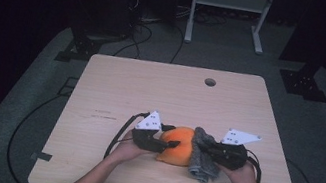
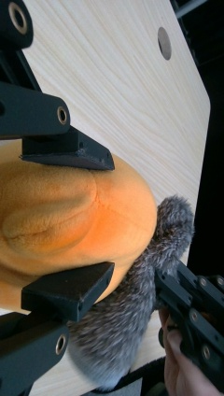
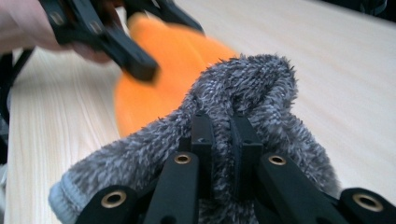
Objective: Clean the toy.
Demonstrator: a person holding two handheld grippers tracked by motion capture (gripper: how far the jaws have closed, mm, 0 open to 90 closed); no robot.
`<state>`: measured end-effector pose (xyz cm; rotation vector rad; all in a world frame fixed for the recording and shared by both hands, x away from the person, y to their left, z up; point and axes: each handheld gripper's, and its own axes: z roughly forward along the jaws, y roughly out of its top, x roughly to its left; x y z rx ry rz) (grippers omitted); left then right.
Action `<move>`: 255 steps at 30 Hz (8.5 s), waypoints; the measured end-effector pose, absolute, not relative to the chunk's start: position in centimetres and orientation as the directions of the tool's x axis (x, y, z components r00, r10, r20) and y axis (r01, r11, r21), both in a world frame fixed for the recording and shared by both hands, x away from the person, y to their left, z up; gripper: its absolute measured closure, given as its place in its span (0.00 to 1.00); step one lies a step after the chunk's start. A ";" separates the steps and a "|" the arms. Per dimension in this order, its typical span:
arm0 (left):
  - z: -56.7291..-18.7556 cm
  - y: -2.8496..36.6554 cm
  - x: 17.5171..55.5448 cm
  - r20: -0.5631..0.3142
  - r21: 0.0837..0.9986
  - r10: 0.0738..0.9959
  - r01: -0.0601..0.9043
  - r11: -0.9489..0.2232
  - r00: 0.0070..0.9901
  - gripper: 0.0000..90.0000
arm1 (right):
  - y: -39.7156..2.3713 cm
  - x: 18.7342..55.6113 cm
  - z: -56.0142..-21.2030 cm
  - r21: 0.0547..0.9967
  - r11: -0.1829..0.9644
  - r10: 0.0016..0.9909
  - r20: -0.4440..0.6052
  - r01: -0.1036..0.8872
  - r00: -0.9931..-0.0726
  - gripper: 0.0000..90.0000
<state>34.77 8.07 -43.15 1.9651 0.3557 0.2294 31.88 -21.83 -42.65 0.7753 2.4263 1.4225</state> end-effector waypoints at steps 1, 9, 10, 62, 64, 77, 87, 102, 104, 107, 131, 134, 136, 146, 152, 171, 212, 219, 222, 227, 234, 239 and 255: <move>-43.2 8.2 34.8 -0.003 0.913 0.346 0.144 -0.382 0.938 0.50 | -22.3 31.8 -42.9 0.852 0.393 0.555 0.079 0.345 -0.828 0.91; -43.1 8.3 34.5 0.013 0.912 0.314 0.118 -0.393 0.949 0.54 | -23.3 31.8 -42.3 0.882 0.312 0.539 0.141 0.352 -0.831 0.91; -43.1 8.3 34.4 0.014 0.911 0.310 0.116 -0.395 0.951 0.54 | -23.0 32.0 -41.9 0.892 0.285 0.527 0.161 0.352 -0.835 0.91; -43.7 11.2 34.9 -0.071 0.923 0.315 0.182 -0.339 0.947 0.50 | -20.7 31.9 -42.9 0.880 0.358 0.526 0.086 0.312 -0.846 0.91; -43.7 11.3 34.8 -0.070 0.924 0.314 0.180 -0.338 0.947 0.50 | -21.2 31.7 -43.6 0.866 0.368 0.537 0.099 0.338 -0.838 0.91; -43.8 12.3 34.6 -0.092 0.917 0.320 0.206 -0.342 0.943 0.50 | -20.6 31.6 -43.1 0.886 0.333 0.507 0.121 0.324 -0.853 0.91; -43.5 12.0 33.5 -0.049 0.905 0.282 0.162 -0.392 0.958 0.50 | -20.8 31.6 -41.8 0.905 0.307 0.499 0.109 0.293 -0.860 0.90; -43.3 10.8 34.5 -0.183 0.840 0.332 0.322 -0.437 0.926 0.32 | -20.0 31.3 -42.6 0.880 0.378 0.472 0.086 0.289 -0.877 0.90; -42.7 10.6 34.2 -0.110 0.870 0.334 0.253 -0.424 0.936 0.44 | -20.4 31.2 -42.5 0.886 0.358 0.485 0.094 0.295 -0.869 0.90; -41.9 10.1 33.9 0.023 0.893 0.350 0.139 -0.429 0.936 0.48 | -20.8 30.8 -42.0 0.896 0.347 0.496 0.075 0.277 -0.865 0.91; -43.3 10.7 34.4 -0.004 0.864 0.301 0.155 -0.479 0.954 0.31 | -18.5 31.6 -41.6 0.884 0.395 0.488 0.030 0.251 -0.873 0.91; -42.9 11.3 35.2 -0.126 0.881 0.288 0.240 -0.407 0.949 0.20 | -18.3 31.6 -41.9 0.879 0.408 0.455 0.038 0.246 -0.889 0.91; -42.9 11.0 35.5 -0.126 0.870 0.312 0.256 -0.421 0.942 0.17 | -18.3 31.4 -42.0 0.879 0.411 0.445 0.040 0.243 -0.895 0.91; -43.7 10.9 35.1 -0.103 0.865 0.321 0.244 -0.438 0.942 0.30 | -20.0 31.3 -43.4 0.860 0.420 0.495 0.051 0.290 -0.868 0.91; -43.2 10.8 34.6 -0.066 0.861 0.305 0.208 -0.463 0.950 0.27 | -21.5 31.0 -44.7 0.817 0.457 0.545 0.057 0.353 -0.836 0.91; -43.4 10.7 34.5 -0.063 0.856 0.301 0.207 -0.473 0.952 0.29 | -21.6 30.8 -45.1 0.821 0.430 0.528 0.108 0.375 -0.842 0.91; -42.9 9.9 33.9 -0.074 0.813 0.265 0.212 -0.542 0.961 0.29 | -18.2 31.0 -41.6 0.883 0.381 0.450 0.081 0.273 -0.889 0.91; -42.7 9.7 35.8 -0.150 0.789 0.297 0.295 -0.539 0.943 0.09 | -17.2 31.0 -42.1 0.874 0.408 0.414 0.081 0.264 -0.906 0.91; -43.8 9.4 36.2 -0.222 0.786 0.287 0.346 -0.513 0.932 0.07 | -17.6 31.0 -42.3 0.872 0.405 0.407 0.100 0.277 -0.908 0.91; -42.8 9.7 35.4 -0.127 0.847 0.291 0.256 -0.466 0.948 0.44 | -18.2 31.0 -41.9 0.877 0.390 0.418 0.102 0.280 -0.902 0.91; -42.6 8.6 35.5 0.040 0.872 0.346 0.136 -0.470 0.938 0.43 | -17.9 31.8 -40.6 0.890 0.395 0.495 0.002 0.227 -0.869 0.91; -43.8 9.7 35.8 -0.019 0.865 0.355 0.193 -0.464 0.935 0.39 | -18.3 32.3 -42.6 0.865 0.428 0.497 0.017 0.262 -0.868 0.91; -43.4 10.5 35.6 -0.093 0.873 0.329 0.236 -0.427 0.940 0.18 | -16.7 32.8 -41.4 0.854 0.449 0.460 0.031 0.263 -0.888 0.91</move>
